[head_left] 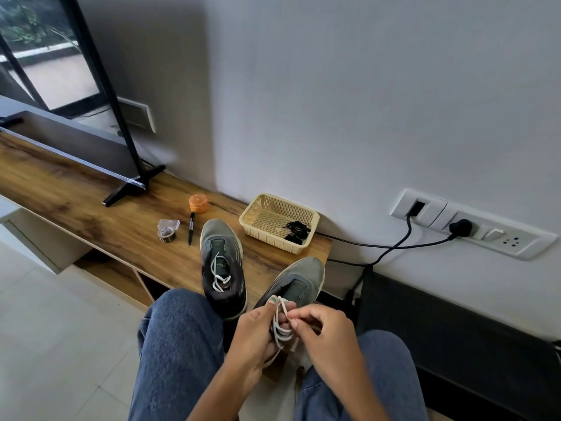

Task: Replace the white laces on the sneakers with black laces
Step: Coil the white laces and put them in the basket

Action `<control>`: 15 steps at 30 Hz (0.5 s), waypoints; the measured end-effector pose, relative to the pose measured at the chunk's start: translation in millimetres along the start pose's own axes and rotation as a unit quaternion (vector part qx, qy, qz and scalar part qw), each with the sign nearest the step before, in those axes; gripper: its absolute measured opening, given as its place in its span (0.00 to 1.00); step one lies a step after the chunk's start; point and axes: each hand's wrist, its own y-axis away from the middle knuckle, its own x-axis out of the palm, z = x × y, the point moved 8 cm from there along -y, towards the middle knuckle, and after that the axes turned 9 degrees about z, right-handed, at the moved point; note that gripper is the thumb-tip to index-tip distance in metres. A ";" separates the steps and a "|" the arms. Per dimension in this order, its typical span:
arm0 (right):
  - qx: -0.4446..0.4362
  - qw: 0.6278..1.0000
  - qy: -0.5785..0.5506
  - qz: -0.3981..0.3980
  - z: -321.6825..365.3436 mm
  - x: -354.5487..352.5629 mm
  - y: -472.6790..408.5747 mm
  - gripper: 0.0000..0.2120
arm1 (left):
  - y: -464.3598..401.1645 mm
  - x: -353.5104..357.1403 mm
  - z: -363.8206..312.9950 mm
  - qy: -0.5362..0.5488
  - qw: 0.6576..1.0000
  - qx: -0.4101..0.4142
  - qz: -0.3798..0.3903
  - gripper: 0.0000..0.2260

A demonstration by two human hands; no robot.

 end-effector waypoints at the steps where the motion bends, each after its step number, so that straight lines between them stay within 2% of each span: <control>1: 0.001 1.000 0.008 -0.004 -0.9 0.2 -0.4 0.08 | 0.1 0.8 0.7 0.002 1.000 0.000 0.004 0.16; 5: -0.001 0.999 0.035 -0.030 -3.6 -1.8 -1.8 0.06 | 1.7 9.6 -1.6 -0.011 0.999 0.010 0.044 0.14; 8: 0.009 1.000 0.018 -0.009 -6.6 -1.8 -3.1 0.04 | 2.6 12.7 -6.2 -0.007 0.998 0.023 0.065 0.11; 10: 0.050 0.994 -0.095 -0.017 -16.1 -7.0 -2.4 0.06 | 1.4 11.7 -7.2 0.011 0.997 0.022 0.069 0.10; 12: 0.117 0.959 -0.256 -0.041 -31.7 -11.3 -0.7 0.09 | 0.3 12.3 -8.5 0.017 0.996 0.021 0.080 0.09; 13: 0.143 0.940 -0.310 -0.028 -36.9 -8.6 -0.5 0.10 | 0.5 13.6 -9.0 0.015 0.996 0.021 0.089 0.09; 15: 0.182 0.906 -0.380 0.050 -37.4 6.7 1.8 0.11 | 2.1 17.7 -9.3 0.008 0.994 0.021 0.107 0.09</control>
